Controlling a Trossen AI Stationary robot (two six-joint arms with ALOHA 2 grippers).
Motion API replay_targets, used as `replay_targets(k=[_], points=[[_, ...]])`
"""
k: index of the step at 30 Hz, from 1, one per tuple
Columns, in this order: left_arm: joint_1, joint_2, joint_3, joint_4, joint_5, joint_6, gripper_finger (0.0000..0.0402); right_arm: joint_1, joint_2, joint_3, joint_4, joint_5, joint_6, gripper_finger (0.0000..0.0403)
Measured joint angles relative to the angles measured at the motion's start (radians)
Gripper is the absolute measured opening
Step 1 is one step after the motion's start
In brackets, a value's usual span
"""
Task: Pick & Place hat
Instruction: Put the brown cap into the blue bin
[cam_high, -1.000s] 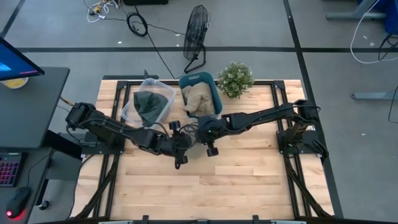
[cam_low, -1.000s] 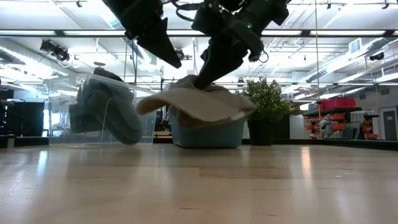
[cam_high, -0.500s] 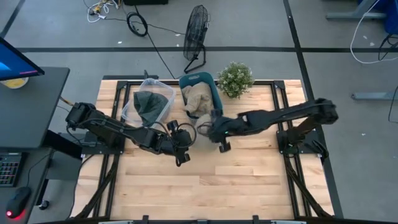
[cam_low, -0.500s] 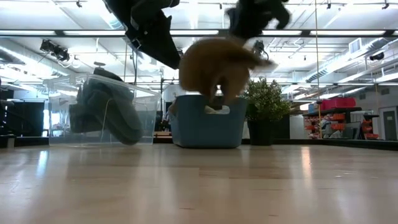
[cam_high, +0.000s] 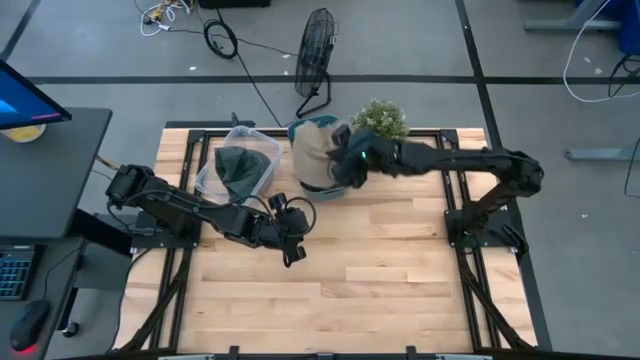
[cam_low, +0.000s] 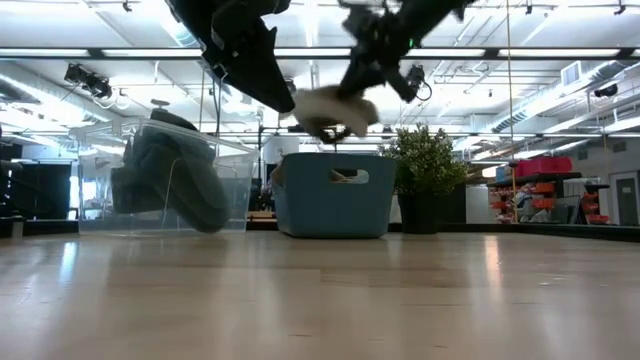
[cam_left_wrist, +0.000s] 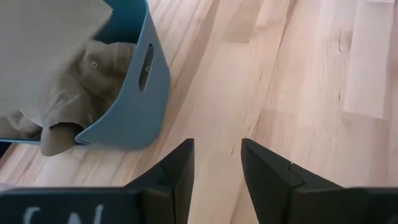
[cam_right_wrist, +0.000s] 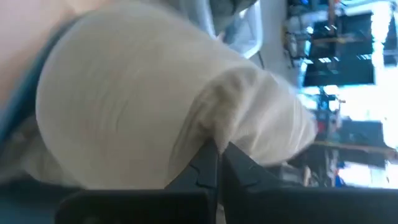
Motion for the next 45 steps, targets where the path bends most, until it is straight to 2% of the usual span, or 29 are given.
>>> replay_targets(k=[4,7,18,24,30,39,45], points=[[0.000,0.000,0.000,0.000,0.001,0.001,0.0135,-0.087,0.047,0.000,0.022,-0.174,-0.136,0.0002],[0.000,0.000,0.000,-0.002,0.001,0.001,0.0135,-0.123,0.091,0.000,0.015,-0.227,-0.235,0.0002],[0.000,0.000,0.000,-0.030,0.001,0.003,0.0135,-0.162,0.195,0.000,-0.006,-0.143,-0.399,0.0001],[0.005,0.000,0.000,-0.039,0.001,-0.028,0.0135,-0.171,0.223,0.000,-0.065,-0.148,-0.297,0.0007],[0.005,0.000,0.000,-0.039,0.001,-0.031,0.0135,-0.170,0.220,0.000,-0.026,-0.133,-0.097,0.0036],[0.005,0.000,0.000,-0.045,0.001,-0.078,0.0135,-0.145,0.200,-0.001,-0.032,0.035,0.126,0.0094],[0.005,0.000,0.000,-0.047,0.001,-0.079,0.0135,-0.110,0.176,-0.001,-0.053,0.047,0.206,0.0138]])
